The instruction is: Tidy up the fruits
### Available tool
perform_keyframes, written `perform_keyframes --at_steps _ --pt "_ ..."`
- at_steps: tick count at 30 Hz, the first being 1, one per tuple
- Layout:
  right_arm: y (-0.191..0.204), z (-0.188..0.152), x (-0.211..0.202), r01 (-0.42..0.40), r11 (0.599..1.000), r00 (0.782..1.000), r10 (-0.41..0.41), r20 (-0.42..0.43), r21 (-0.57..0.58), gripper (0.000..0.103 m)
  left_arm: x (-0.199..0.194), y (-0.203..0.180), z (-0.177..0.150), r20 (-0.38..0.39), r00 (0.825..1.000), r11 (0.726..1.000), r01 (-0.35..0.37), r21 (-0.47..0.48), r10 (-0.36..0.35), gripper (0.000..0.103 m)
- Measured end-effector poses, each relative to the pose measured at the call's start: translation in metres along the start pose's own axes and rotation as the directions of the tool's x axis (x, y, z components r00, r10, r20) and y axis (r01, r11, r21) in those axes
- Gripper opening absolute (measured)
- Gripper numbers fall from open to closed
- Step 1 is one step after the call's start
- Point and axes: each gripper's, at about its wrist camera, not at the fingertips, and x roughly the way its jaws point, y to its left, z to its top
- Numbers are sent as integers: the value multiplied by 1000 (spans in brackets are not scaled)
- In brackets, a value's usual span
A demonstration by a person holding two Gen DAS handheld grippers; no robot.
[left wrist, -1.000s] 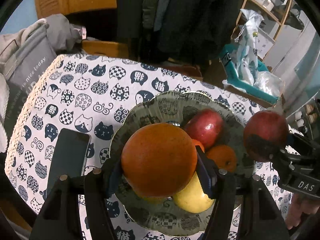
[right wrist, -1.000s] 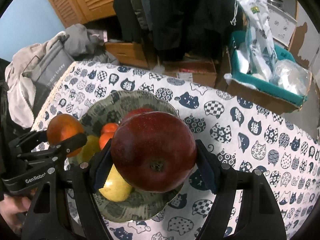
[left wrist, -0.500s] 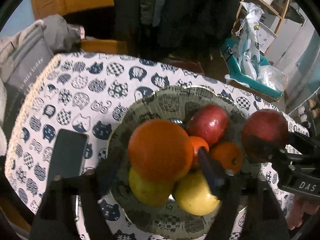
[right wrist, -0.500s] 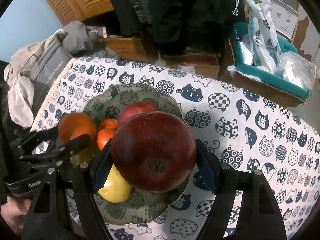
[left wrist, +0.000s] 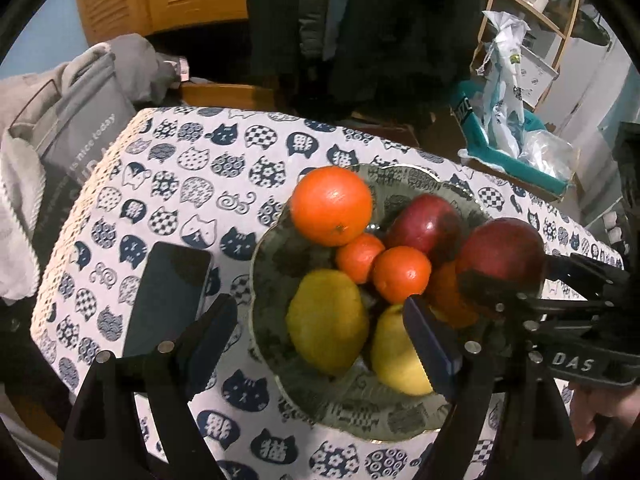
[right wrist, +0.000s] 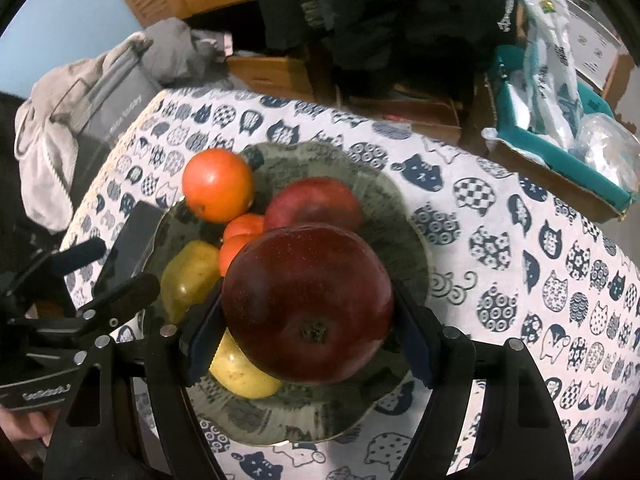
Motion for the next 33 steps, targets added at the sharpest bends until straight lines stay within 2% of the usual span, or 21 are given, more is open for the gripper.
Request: perform_keyframes --at_steps 6,11,19,25,33 --pt "15 -1 7 31 998 999 -32 -19 -45 78 -5 9 -8 -6 1000 1000 -20 -16 19 86" --pt "25 5 -1 40 996 999 -39 11 -74 84 -9 18 -10 -9 1000 999 -27 -39 27 86" --pt "21 6 -11 29 998 999 -28 31 -48 84 -23 20 -9 19 1000 999 -8 -52 9 86" --pt "11 8 -34 30 1000 996 -30 82 -4 84 -44 17 -6 65 998 999 2 -48 1 86" --pt "1 9 -80 93 996 980 -95 178 16 84 -79 14 -3 131 991 999 12 -47 -5 86"
